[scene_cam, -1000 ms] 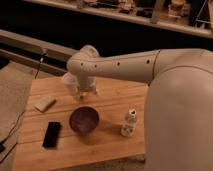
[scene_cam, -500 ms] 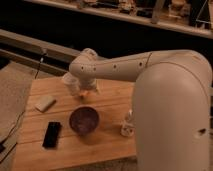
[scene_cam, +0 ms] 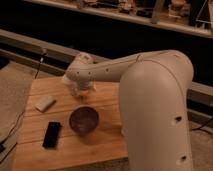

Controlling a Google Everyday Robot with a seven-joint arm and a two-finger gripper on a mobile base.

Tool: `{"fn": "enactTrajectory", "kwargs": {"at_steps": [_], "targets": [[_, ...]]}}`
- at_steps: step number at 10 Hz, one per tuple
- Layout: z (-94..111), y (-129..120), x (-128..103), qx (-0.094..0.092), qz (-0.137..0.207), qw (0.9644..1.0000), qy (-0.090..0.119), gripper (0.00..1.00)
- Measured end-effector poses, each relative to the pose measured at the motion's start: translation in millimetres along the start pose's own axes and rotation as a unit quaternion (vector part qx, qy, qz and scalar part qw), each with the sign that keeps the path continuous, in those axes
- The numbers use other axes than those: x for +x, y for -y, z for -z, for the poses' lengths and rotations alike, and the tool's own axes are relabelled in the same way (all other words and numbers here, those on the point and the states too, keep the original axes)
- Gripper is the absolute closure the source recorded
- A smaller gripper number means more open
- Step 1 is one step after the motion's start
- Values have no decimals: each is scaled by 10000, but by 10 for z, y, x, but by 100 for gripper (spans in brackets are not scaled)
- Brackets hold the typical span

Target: Place the pepper in the ceramic cup

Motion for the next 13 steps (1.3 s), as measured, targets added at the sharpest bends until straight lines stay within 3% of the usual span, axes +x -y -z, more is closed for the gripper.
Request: {"fn": "enactTrajectory", "kwargs": {"at_steps": [5,13], "targets": [[-234,-18,-188,133,159,9998,-45,35],[-511,-33,-355,132,192,9994,-269,35]]}}
